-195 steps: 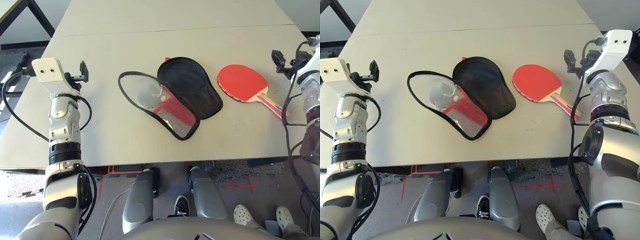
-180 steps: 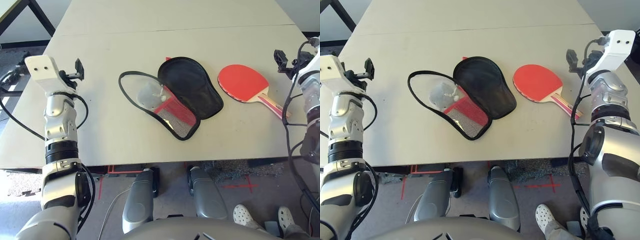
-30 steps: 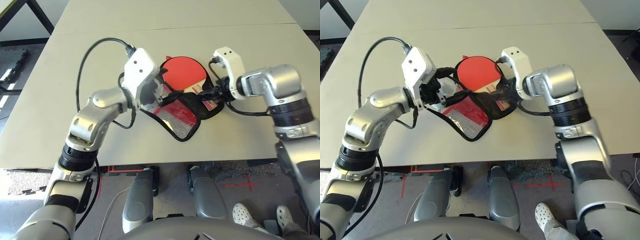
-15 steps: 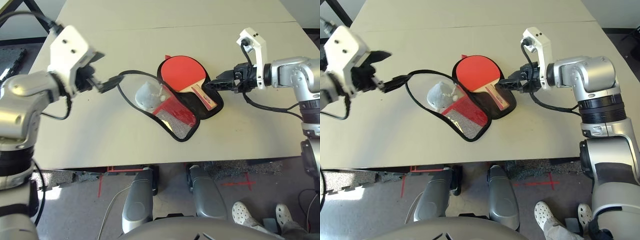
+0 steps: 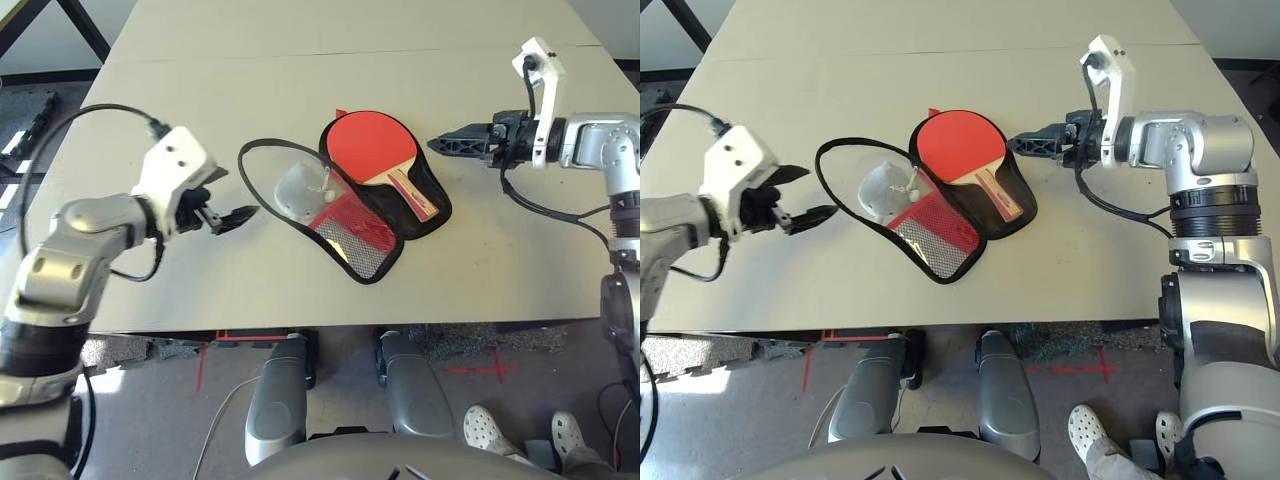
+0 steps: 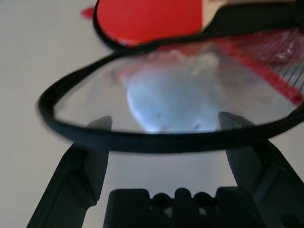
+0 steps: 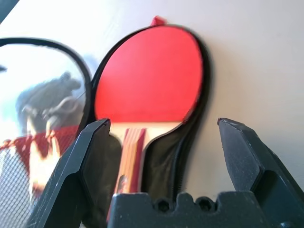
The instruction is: Store the ping-pong paddle in its case and zip it.
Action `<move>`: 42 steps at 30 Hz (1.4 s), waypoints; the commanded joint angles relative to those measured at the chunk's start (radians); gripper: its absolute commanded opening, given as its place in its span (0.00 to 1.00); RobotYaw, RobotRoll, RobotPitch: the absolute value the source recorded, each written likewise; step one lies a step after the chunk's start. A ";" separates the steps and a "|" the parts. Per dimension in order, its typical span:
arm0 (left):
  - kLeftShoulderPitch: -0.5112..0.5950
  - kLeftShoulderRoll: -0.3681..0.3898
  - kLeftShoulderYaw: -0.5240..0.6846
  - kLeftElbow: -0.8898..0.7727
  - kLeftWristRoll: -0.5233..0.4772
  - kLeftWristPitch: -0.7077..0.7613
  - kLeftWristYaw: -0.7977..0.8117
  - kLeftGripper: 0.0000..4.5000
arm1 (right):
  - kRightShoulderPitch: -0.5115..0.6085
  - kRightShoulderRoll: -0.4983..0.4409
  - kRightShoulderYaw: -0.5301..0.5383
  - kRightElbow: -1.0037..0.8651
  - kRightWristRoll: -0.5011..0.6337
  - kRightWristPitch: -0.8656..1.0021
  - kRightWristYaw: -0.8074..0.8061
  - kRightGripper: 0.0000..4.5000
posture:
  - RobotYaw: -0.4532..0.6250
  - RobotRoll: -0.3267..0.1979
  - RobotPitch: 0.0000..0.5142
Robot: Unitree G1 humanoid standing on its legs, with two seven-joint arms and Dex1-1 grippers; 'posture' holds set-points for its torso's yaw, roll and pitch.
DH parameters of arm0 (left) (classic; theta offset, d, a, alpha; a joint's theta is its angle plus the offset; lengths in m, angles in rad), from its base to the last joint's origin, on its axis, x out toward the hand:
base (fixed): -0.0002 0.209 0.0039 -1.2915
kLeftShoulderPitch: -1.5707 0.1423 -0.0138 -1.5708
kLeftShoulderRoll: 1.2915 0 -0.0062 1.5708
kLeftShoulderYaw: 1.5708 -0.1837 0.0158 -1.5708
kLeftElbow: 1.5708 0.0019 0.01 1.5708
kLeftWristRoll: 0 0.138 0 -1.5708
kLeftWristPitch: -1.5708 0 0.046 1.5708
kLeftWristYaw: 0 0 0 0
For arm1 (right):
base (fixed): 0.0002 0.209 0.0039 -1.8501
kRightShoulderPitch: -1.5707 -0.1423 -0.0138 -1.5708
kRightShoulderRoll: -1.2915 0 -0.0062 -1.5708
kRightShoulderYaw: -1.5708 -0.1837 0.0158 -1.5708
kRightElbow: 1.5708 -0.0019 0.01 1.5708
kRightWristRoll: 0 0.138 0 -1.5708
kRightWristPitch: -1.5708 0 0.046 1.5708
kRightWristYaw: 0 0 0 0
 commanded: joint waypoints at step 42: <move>-0.123 -0.037 -0.101 -0.057 0.031 0.025 -0.065 1.00 | 0.078 0.033 0.052 0.184 -0.027 0.111 0.227 1.00 | 0.48 0.62 0.45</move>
